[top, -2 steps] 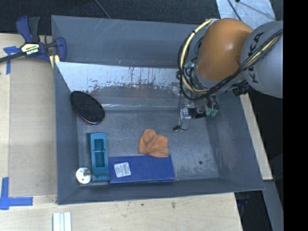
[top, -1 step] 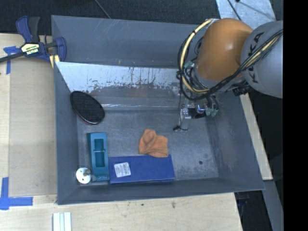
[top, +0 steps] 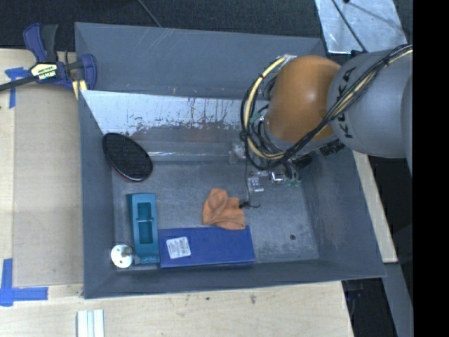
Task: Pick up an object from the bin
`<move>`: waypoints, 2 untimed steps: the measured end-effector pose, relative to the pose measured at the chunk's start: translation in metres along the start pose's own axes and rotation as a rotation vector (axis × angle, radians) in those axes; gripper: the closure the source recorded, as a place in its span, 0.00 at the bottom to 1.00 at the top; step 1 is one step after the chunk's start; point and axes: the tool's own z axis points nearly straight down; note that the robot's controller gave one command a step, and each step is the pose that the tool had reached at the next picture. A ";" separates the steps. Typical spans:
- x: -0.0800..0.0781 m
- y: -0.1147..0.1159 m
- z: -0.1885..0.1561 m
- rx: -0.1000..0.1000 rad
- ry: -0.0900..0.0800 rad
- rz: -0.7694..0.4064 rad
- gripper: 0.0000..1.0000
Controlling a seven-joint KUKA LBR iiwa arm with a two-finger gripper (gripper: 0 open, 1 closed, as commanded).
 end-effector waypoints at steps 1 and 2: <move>0.020 0.010 0.029 -0.001 0.005 0.066 0.00; 0.011 0.012 0.041 0.000 0.000 0.082 1.00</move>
Offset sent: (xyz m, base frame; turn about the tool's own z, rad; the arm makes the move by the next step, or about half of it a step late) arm -0.0135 0.0119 -0.0428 0.0814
